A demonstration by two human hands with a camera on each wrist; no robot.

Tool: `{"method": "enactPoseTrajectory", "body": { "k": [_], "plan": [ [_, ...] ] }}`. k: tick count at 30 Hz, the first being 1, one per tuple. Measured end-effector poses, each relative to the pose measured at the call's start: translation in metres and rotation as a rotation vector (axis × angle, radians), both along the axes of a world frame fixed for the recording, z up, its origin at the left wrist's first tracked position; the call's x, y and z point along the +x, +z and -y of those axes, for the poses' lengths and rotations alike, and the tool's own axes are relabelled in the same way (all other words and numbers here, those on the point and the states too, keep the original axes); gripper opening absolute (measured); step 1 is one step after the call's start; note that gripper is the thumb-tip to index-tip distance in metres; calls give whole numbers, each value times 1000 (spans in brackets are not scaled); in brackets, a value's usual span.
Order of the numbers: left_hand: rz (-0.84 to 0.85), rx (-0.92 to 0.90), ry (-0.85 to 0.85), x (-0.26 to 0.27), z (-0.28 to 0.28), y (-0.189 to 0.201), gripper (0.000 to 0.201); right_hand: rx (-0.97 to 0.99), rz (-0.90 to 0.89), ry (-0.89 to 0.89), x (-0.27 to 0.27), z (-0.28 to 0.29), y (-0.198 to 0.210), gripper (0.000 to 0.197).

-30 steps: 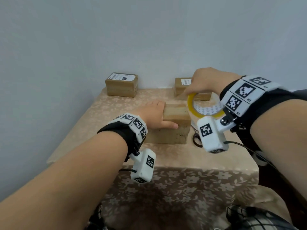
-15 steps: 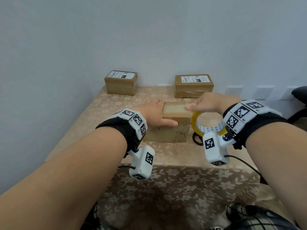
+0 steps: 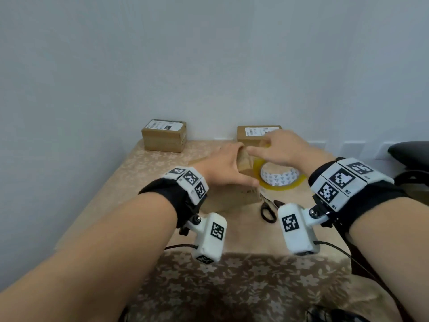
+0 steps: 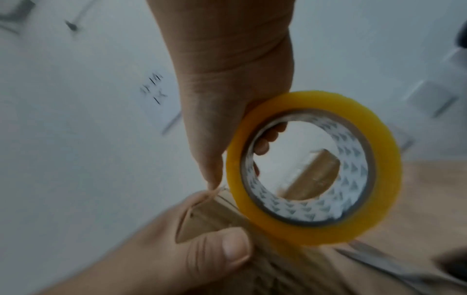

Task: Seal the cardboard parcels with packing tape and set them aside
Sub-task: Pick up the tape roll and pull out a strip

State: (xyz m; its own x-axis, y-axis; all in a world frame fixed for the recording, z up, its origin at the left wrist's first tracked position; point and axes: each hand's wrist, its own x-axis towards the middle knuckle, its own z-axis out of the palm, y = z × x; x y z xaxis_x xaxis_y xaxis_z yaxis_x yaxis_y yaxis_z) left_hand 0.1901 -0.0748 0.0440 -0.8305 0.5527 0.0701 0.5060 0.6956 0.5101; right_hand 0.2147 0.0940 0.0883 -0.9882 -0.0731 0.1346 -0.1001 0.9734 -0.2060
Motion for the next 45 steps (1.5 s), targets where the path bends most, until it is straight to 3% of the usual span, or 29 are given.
{"method": "enactPoseTrajectory", "body": {
  "k": [4,8,11,13,14,18,21,24,27,31,41,43,45],
  "plan": [
    [37,416,131,12,23,0,97,-192,-228,36,9,19,53,39],
    [239,599,157,19,45,-25,94,-299,-200,56,8,45,52,47],
    [232,517,94,21,56,-14,88,-304,-179,90,2,68,47,37],
    [171,464,14,24,60,1,64,-265,-152,103,-1,82,50,36],
    [162,435,-14,22,62,5,62,-242,-145,109,-3,88,51,35],
    [166,327,-2,16,70,6,67,-187,-155,87,-7,98,54,38],
    [182,198,94,13,75,5,80,0,-113,25,-6,76,66,40],
    [159,149,86,14,72,7,82,185,1,-22,-4,46,65,42],
    [141,99,82,17,70,12,85,226,137,-42,-5,30,45,51],
    [150,108,95,19,71,12,83,161,244,-23,1,19,20,65],
    [102,33,62,13,71,8,79,-103,248,-6,8,17,-11,67],
    [-20,-118,20,12,73,13,74,-128,240,-17,11,18,-14,60],
    [-294,-294,4,10,76,17,56,-212,246,-39,16,24,-14,51]
  ]
}}
